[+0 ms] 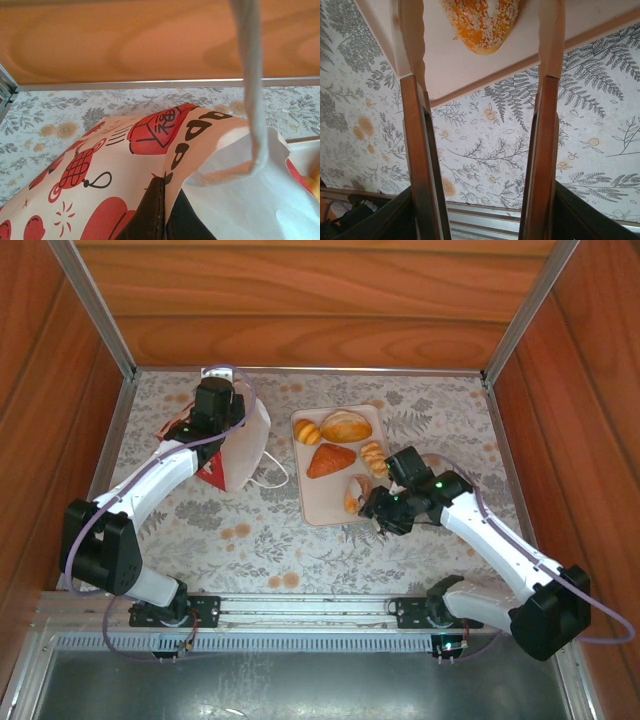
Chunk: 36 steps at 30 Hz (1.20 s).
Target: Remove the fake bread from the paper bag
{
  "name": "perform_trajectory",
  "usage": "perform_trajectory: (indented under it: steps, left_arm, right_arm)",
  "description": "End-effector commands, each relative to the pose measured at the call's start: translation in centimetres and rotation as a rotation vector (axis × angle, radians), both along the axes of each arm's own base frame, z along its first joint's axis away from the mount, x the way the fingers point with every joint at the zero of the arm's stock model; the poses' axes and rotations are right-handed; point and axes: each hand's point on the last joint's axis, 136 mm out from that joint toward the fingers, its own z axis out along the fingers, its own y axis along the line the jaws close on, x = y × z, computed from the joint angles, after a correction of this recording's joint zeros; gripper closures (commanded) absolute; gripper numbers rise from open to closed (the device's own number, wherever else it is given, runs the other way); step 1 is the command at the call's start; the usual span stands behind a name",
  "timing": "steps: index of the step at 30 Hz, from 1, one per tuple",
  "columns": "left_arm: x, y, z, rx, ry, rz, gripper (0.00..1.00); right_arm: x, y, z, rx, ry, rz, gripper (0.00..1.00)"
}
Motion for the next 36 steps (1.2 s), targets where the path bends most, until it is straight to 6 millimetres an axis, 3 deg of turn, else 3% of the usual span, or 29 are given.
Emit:
perform_trajectory:
  steps: [1,7,12,16,24,29,36]
  left_arm:
    - [-0.1,0.2,0.5,-0.030,-0.015,0.009,1.00]
    - [0.1,0.0,0.1,-0.036,-0.006,0.003,1.00]
    - [0.2,-0.1,0.0,-0.036,-0.003,0.003,1.00]
    - [0.2,-0.1,0.0,-0.037,-0.004,0.003,1.00]
    - [0.2,0.3,0.4,-0.029,-0.016,0.018,1.00]
    - [0.2,0.5,1.1,-0.023,-0.031,0.024,1.00]
    - [0.5,0.1,1.0,-0.038,-0.026,0.012,1.00]
  right_arm:
    - [0.7,1.1,1.0,0.040,-0.020,0.062,0.40]
    - [1.2,1.4,0.1,0.019,0.014,0.093,0.46]
    - [1.4,1.1,-0.4,-0.004,0.036,0.094,0.57]
    - [1.1,0.9,0.0,-0.010,0.044,0.092,0.62]
    - [-0.4,0.0,1.9,-0.002,0.031,0.093,0.65]
    - [-1.7,-2.1,1.6,-0.074,0.037,0.076,0.65]
    - [-1.7,-3.4,1.1,-0.126,0.027,0.043,0.66]
